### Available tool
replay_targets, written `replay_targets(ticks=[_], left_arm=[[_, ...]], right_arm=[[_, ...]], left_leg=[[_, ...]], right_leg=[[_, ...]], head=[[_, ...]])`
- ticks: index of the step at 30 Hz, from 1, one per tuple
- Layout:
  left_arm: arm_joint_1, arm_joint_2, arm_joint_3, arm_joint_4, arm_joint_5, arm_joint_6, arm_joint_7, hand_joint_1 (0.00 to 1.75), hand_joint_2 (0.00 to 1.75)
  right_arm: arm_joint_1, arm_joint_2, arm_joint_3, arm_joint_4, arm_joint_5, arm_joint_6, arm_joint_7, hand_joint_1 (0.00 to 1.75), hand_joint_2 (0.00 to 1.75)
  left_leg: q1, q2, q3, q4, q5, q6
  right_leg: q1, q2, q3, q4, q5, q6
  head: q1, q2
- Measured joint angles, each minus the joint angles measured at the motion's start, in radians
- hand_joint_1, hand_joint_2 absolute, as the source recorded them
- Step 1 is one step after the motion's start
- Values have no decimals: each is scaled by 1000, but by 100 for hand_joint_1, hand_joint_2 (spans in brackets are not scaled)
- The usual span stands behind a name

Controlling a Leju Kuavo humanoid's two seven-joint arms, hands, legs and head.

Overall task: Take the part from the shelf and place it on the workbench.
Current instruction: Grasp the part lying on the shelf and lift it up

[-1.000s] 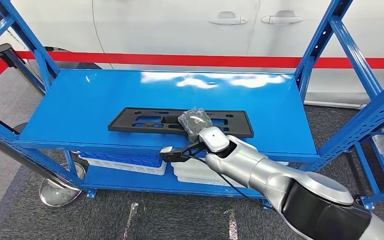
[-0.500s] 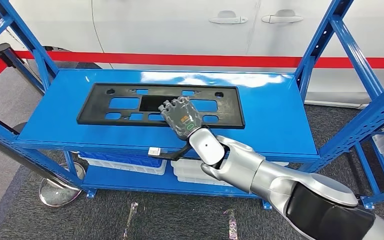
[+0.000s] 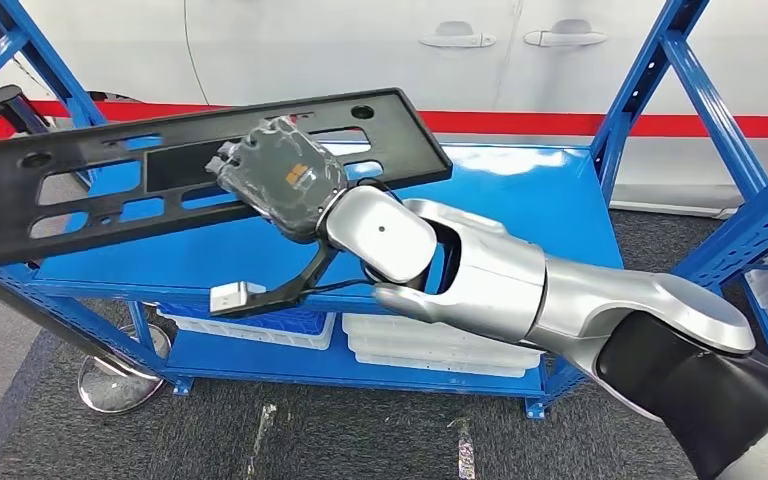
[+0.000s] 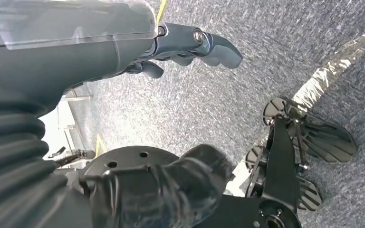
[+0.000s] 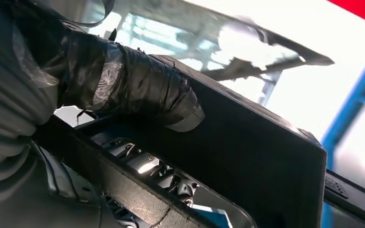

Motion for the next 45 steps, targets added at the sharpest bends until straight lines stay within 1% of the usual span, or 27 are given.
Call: replay_targets(ticks=[7,14,21,26,28,45], left_arm=[[0,0,-3,0,11,-12,-14,0,175],[0,0,-3,0,12,-17,-18,0,175],[0,0,-11,0,4,2,-16,0,175],[0,0,-21,0,11,13,-15,0,175],[0,0,-23,0,12,13,-16,0,175],[0,0,-26,0,12,13,-16,0,175]], right_arm=[[-33,-2,33,-112,-31,3,-21,175,175],[-37,-1,44,-165,-39,7,-21,175,175],[-32,-5,48,-191,-67,1,-15,175,175],[7,-22,48,-198,-71,-70,-9,175,175],[17,-29,47,-201,-71,-85,-9,175,175],[40,-54,45,-213,-67,-89,-9,175,175]], left_leg=[[0,0,0,0,0,0],[0,0,0,0,0,0],[0,0,0,0,0,0],[0,0,0,0,0,0],[0,0,0,0,0,0],[0,0,0,0,0,0]], right_leg=[[0,0,0,-1,0,0],[0,-2,1,-1,0,0],[0,-1,1,-2,0,0],[0,-1,1,-2,0,0],[0,-1,1,-2,0,0],[0,-1,1,-2,0,0]], head=[[0,0],[0,0],[0,0],[0,0],[0,0],[0,0]])
